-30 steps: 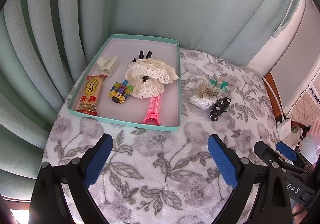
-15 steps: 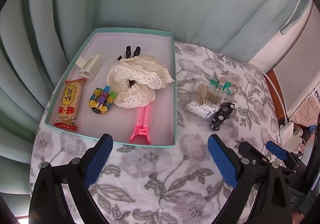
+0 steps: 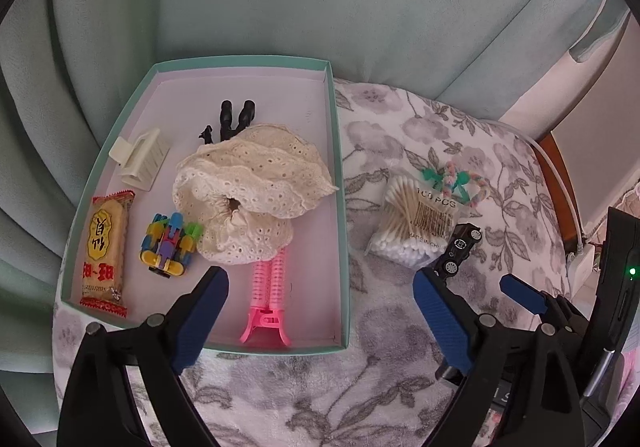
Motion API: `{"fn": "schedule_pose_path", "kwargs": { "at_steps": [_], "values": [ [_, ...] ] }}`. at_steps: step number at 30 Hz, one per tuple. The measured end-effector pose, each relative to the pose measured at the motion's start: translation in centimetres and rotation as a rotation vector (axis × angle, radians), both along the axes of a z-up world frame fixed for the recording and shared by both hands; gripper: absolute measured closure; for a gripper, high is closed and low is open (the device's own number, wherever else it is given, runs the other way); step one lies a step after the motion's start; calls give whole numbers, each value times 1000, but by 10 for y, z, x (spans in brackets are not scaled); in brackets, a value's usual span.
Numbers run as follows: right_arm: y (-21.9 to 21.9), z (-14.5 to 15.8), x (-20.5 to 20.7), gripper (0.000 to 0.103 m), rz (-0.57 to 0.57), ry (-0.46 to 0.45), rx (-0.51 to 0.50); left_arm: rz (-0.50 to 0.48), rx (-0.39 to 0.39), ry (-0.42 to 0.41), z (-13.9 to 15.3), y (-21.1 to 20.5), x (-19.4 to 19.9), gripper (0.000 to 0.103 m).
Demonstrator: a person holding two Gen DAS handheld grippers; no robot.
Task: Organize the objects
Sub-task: 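Grasp the black toy car with the right tool, then grasp the cotton swab bag with the left tool while the right tool holds the car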
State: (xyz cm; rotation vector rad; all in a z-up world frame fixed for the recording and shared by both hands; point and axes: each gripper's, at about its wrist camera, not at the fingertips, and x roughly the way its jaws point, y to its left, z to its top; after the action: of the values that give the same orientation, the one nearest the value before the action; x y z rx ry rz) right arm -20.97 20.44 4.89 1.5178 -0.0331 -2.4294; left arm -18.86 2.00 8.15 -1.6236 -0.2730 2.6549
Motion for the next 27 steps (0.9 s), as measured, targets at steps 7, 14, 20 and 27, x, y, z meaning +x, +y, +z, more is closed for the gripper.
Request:
{"fn": "schedule_pose_path", "kwargs": {
  "at_steps": [7, 14, 20, 27],
  "values": [
    [-11, -10, -9, 15, -12, -2, 4, -40, 10, -9, -7, 8, -12, 13],
    [-13, -11, -9, 36, -4, 15, -9, -82, 11, -6, -10, 21, -21, 14],
    [-6, -6, -9, 55, -13, 21, -29, -105, 22, -14, -14, 32, -28, 14],
    [13, 1, -10, 71, -46, 20, -67, -129, 45, -33, -18, 47, -36, 19]
  ]
}}
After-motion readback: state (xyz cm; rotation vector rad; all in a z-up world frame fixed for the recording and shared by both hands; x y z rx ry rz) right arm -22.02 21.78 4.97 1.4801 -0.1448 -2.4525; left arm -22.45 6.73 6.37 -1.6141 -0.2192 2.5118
